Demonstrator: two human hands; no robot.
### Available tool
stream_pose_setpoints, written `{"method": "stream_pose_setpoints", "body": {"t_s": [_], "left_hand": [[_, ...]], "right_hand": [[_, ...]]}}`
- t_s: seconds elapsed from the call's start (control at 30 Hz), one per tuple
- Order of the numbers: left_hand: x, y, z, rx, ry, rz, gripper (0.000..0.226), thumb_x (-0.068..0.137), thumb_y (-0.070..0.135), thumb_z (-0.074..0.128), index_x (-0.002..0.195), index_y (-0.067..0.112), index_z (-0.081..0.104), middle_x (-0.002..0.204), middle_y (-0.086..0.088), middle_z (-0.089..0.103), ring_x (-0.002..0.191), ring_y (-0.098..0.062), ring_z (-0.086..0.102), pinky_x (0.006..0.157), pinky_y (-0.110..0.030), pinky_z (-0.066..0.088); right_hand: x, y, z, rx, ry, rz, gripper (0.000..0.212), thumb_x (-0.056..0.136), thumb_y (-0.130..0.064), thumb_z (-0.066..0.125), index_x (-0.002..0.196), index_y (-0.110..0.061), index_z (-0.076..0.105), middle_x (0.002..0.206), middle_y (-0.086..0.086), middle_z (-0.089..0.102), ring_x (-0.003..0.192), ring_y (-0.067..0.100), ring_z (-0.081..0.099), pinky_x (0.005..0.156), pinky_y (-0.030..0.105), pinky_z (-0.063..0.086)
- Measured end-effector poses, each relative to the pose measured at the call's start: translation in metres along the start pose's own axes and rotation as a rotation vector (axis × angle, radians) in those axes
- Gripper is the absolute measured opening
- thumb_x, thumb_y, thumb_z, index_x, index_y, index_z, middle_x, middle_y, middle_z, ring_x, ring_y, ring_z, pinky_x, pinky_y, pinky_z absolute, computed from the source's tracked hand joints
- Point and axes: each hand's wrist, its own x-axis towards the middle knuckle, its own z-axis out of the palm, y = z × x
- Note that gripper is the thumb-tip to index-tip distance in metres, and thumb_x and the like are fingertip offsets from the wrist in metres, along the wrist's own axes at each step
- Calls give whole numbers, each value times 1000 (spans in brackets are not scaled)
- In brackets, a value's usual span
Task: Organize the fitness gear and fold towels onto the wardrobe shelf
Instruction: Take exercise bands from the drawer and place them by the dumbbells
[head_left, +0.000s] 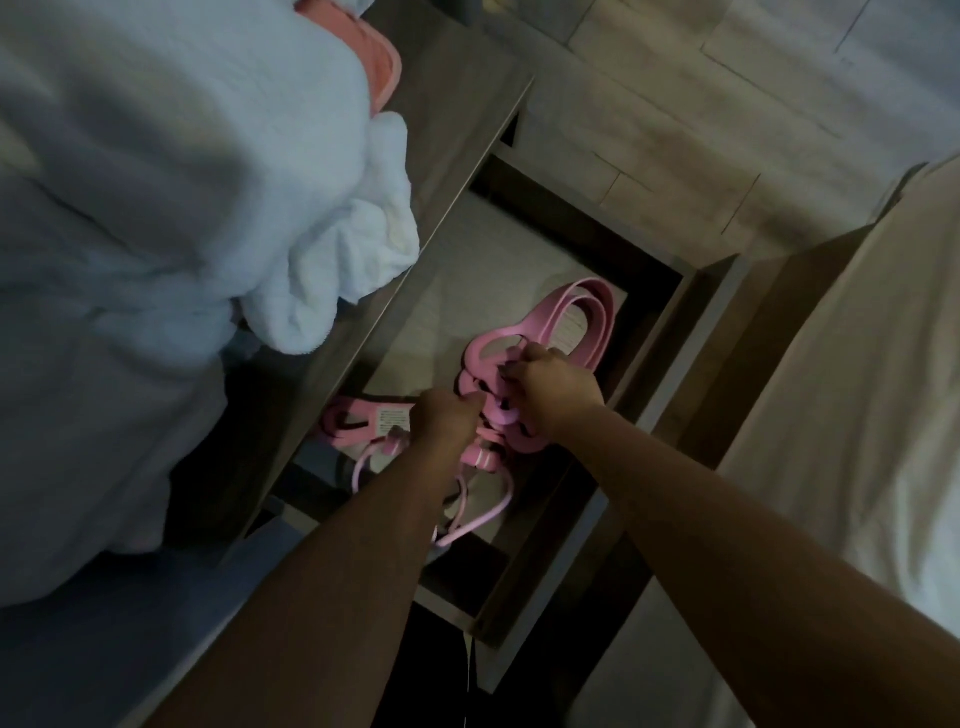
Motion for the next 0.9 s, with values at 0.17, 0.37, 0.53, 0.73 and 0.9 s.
{"method": "stream_pose_setpoints", "body": {"t_s": [0.17, 0.37, 0.53, 0.73, 0.9], "left_hand": [[-7, 6, 1, -155, -12, -53, 18, 87, 21, 64, 86, 4, 68, 65, -11, 63, 52, -22, 58, 51, -25, 45], [-29, 12, -12, -265, 6, 99, 14, 83, 8, 58, 71, 9, 52, 78, -17, 64, 77, -29, 63, 74, -44, 54], [-70, 28, -39, -426, -25, 103, 17, 81, 7, 59, 91, -7, 56, 93, -30, 67, 89, -44, 67, 79, -61, 55], [-167, 53, -93, -463, -141, 222, 20, 85, 18, 64, 97, 3, 63, 86, -14, 74, 74, -28, 74, 58, -37, 58], [-251, 64, -124, -537, -130, 301, 31, 79, 14, 68, 103, -4, 60, 92, -21, 73, 83, -34, 73, 80, -48, 58]], "right_hand": [[-1, 1, -3, -4, 48, -28, 39, 86, -27, 69, 122, -15, 60, 126, 4, 52, 108, 24, 52, 67, 30, 41], [-23, -3, -22, 140, 75, -54, 15, 91, -22, 57, 102, -13, 58, 98, 3, 55, 88, 21, 57, 66, 31, 47], [-58, -10, -55, 320, 98, 11, 31, 90, -30, 60, 114, -12, 53, 108, 6, 58, 89, 25, 60, 76, 41, 52], [-136, -24, -132, 563, 258, 90, 19, 89, -20, 62, 105, -14, 53, 95, -1, 56, 79, 15, 57, 62, 18, 40], [-206, -31, -176, 797, 286, 123, 17, 90, -21, 64, 101, -15, 52, 94, 2, 61, 77, 11, 63, 62, 23, 51]]}}
